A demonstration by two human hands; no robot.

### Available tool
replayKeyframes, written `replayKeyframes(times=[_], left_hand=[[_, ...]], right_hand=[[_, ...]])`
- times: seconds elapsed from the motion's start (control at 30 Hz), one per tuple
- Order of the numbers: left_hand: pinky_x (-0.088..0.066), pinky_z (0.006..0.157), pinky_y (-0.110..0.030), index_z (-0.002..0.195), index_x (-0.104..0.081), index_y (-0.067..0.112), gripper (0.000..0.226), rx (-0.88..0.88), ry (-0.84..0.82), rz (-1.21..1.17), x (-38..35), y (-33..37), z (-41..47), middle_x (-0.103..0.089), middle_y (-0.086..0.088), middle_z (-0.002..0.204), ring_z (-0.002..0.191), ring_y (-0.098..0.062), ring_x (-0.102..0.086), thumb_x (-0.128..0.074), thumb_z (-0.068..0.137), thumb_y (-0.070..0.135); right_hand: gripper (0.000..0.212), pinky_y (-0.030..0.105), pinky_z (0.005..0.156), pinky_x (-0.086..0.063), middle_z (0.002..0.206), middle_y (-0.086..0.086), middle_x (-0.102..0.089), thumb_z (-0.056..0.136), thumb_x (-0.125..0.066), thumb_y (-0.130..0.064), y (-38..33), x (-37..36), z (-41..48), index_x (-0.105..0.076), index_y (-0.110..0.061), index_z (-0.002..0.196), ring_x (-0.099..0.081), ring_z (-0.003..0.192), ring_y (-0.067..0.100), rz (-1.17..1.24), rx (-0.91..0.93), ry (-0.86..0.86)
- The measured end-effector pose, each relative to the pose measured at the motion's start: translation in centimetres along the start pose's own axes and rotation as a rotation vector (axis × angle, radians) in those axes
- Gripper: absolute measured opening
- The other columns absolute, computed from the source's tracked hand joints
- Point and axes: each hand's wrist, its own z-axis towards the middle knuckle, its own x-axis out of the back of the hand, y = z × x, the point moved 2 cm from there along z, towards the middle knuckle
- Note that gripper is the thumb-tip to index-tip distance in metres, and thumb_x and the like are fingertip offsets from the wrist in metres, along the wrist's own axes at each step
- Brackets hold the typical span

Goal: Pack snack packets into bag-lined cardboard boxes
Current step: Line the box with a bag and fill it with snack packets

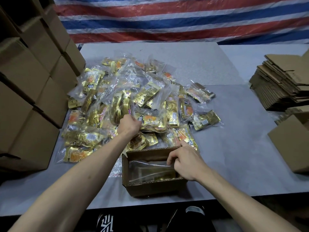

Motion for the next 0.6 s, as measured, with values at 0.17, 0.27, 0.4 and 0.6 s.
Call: replayKeyframes(times=[0.17,0.27,0.4,0.6], left_hand=[[-0.057,0.080,-0.037,0.091,-0.058,0.005,0.028,0.057,-0.007,0.121,0.0,1.0,-0.3,-0.064,-0.009,0.090,0.082,-0.026,-0.064,-0.071,0.093,0.030],[-0.059,0.074,-0.036,0.097,-0.062,0.000,0.011,0.051,-0.094,0.178,-0.4,0.7,-0.8,-0.064,-0.008,0.085,0.075,-0.021,-0.063,-0.065,0.095,0.011],[-0.045,0.054,-0.025,0.086,-0.070,0.007,0.015,-0.110,-0.124,0.305,-1.3,0.5,-2.4,-0.064,0.000,0.069,0.058,-0.015,-0.056,-0.067,0.090,0.020],[-0.048,0.092,-0.034,0.111,-0.061,0.009,0.020,-0.436,0.058,0.288,-1.5,1.6,-2.7,-0.054,-0.005,0.115,0.102,-0.016,-0.052,-0.060,0.091,0.007]], right_hand=[[0.042,0.031,0.106,-0.037,0.148,0.015,-0.045,0.080,-0.047,-0.005,-0.8,0.7,-0.2,-0.078,-0.033,0.088,-0.026,0.148,0.019,0.020,0.020,-0.005],[0.042,0.032,0.109,-0.037,0.154,0.014,-0.039,0.079,-0.048,-0.005,-0.9,0.9,-0.3,-0.078,-0.033,0.088,-0.019,0.152,0.017,0.033,0.014,-0.012],[0.042,0.032,0.105,-0.041,0.144,0.010,-0.045,0.078,-0.047,-0.006,-0.8,0.7,-0.2,-0.078,-0.033,0.088,-0.031,0.146,0.021,0.030,-0.011,-0.028],[0.042,0.026,0.089,-0.039,0.116,0.000,-0.051,0.076,-0.045,-0.006,-0.3,0.3,0.1,-0.077,-0.032,0.085,-0.041,0.133,0.021,0.010,-0.013,-0.024]])
